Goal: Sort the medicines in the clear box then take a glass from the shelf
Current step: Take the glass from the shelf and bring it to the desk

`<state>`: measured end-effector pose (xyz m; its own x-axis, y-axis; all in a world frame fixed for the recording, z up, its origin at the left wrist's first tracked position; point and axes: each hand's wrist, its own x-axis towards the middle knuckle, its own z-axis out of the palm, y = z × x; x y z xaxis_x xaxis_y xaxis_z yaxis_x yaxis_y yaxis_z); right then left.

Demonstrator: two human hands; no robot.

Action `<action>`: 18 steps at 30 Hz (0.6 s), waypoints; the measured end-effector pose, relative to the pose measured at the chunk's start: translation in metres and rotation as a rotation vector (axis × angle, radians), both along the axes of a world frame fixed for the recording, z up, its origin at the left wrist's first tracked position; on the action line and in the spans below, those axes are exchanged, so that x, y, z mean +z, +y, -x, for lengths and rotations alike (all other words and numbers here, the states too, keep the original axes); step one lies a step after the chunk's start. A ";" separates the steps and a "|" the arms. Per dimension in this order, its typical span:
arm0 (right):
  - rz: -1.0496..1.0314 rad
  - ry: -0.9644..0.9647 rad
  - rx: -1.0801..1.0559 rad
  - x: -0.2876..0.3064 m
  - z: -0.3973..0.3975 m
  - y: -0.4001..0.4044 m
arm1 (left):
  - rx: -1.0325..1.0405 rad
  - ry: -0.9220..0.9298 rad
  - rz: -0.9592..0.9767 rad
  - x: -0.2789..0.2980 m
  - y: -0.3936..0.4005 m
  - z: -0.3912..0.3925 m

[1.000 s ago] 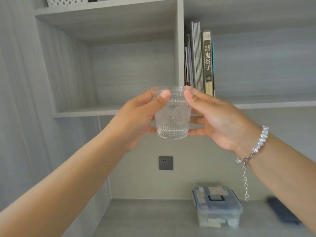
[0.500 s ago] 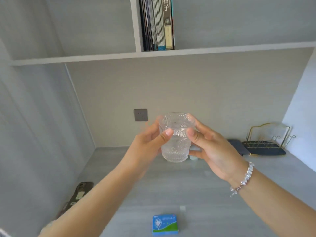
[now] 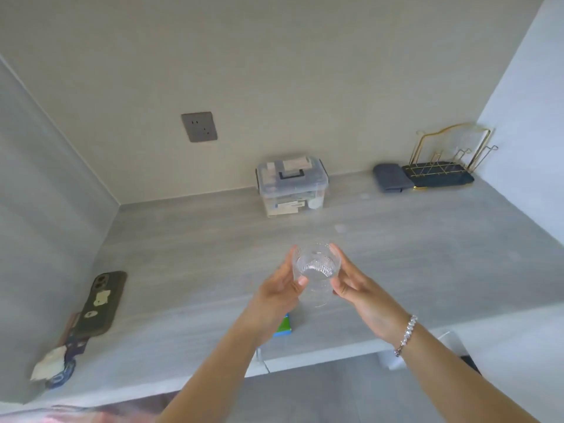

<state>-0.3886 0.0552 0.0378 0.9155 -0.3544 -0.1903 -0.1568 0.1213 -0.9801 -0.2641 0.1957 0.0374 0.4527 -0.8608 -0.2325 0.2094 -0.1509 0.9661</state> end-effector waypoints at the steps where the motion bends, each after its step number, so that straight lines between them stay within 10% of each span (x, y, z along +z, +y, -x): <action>1: -0.014 0.022 0.006 -0.013 0.001 -0.003 | -0.009 0.024 -0.021 -0.013 -0.002 0.000; 18: -0.438 0.102 -0.252 -0.133 -0.004 -0.010 | 0.182 0.179 -0.182 -0.137 -0.041 0.031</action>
<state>-0.3849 0.0451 -0.0950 0.7811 -0.4285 -0.4542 -0.1623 0.5631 -0.8103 -0.2948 0.1544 -0.0991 0.5335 -0.7063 -0.4654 0.4135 -0.2623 0.8719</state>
